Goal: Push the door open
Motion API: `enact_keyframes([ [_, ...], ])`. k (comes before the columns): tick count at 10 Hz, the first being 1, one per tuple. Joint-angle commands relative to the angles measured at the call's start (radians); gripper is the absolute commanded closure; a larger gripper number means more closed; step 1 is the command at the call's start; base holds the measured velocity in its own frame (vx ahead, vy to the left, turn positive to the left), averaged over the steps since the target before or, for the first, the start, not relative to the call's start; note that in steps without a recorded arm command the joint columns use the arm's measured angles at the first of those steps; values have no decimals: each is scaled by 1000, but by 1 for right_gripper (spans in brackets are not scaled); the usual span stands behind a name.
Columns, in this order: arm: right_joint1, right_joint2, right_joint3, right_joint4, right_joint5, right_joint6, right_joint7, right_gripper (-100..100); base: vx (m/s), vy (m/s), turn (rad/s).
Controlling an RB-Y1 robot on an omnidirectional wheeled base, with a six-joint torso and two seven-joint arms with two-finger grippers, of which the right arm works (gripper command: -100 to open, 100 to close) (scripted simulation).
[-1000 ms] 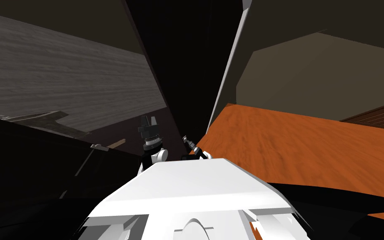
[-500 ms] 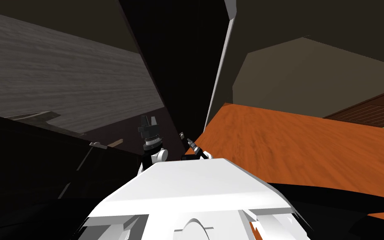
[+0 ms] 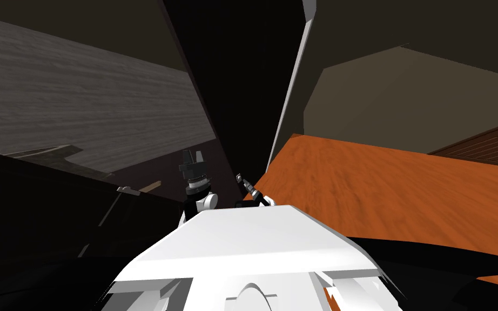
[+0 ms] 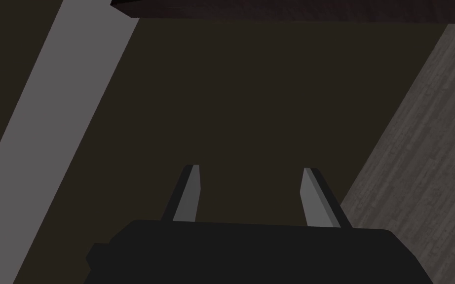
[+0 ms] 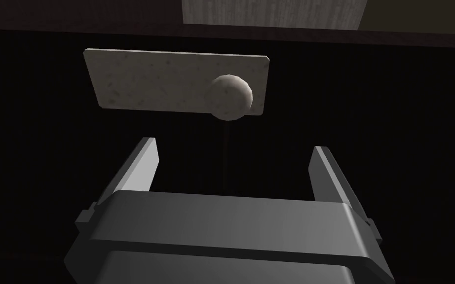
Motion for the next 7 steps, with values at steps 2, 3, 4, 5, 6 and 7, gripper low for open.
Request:
enact_keyframes([
  [2,-1,7,-7,10,0,-7,6,-100,151,161,24],
  [3,-1,10,-9,13,0,-10,8,-100,167,170,23],
  [4,-1,13,-12,16,0,-12,9,-100,137,113,26],
  [5,-1,11,-10,14,0,-11,8,-100,45,44,7],
  [6,-1,11,-10,14,0,-11,8,100,-4,-3,-10],
  [7,-1,11,-10,14,0,-11,8,100,-14,-14,12],
])
